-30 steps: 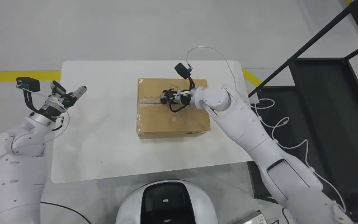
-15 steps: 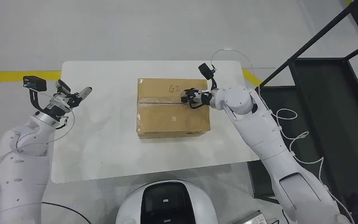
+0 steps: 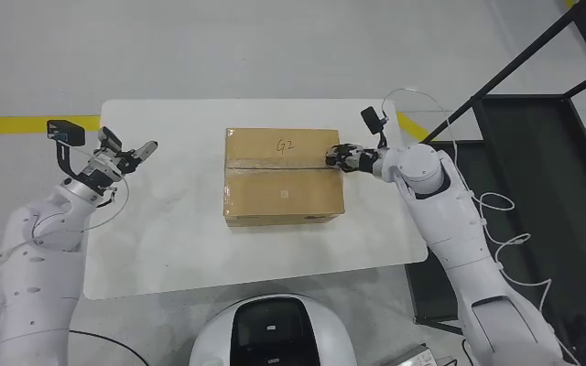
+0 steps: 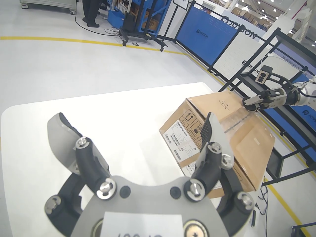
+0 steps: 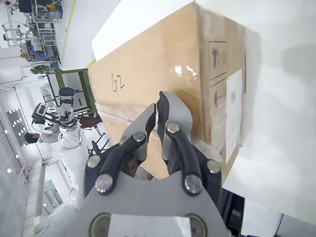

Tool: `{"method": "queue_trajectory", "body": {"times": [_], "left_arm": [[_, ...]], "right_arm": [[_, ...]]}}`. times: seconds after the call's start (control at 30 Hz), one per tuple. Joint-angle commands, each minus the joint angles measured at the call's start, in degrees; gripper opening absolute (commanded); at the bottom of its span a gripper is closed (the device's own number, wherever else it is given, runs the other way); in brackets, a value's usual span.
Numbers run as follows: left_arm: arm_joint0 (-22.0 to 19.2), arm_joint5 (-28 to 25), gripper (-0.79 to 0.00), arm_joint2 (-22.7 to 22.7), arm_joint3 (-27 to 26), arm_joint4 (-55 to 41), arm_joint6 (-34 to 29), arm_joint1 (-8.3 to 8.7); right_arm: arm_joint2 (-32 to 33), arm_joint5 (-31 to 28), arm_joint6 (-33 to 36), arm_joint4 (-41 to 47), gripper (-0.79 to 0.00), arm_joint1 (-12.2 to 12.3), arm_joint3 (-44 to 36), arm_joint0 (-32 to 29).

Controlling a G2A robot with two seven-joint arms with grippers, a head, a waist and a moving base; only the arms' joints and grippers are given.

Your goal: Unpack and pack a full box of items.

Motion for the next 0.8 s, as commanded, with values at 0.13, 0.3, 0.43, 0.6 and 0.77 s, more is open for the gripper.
{"method": "queue_trajectory", "body": {"times": [0.13, 0.3, 0.43, 0.6, 0.77], "left_arm": [[-0.19, 0.34, 0.0, 0.51, 0.49, 0.0, 0.64, 0.14], [-0.83, 0.02, 0.0, 1.44, 1.25, -1.36, 0.43, 0.15], [-2.64, 2.59, 0.0, 3.64, 1.8, -2.46, 0.26, -0.27], [-3.63, 5.4, 0.0, 4.99, 2.33, -4.69, 0.83, -0.64], [-3.78, 5.93, 0.0, 4.71, 2.72, -5.9, 0.34, -0.52]], "right_arm": [[5.34, 0.01, 0.26, -0.89, -0.785, 1.33, -3.17, -3.64], [9.31, -7.64, 2.89, -0.9, -0.785, 2.43, -7.0, -7.17], [13.75, -17.82, 4.04, 4.29, -0.785, 3.05, -8.0, -11.07], [18.65, -27.29, 2.35, 10.25, -0.394, 3.49, -9.12, -15.77], [19.59, -28.81, 2.2, 11.74, 0.0, 3.58, -8.77, -16.57]]}}
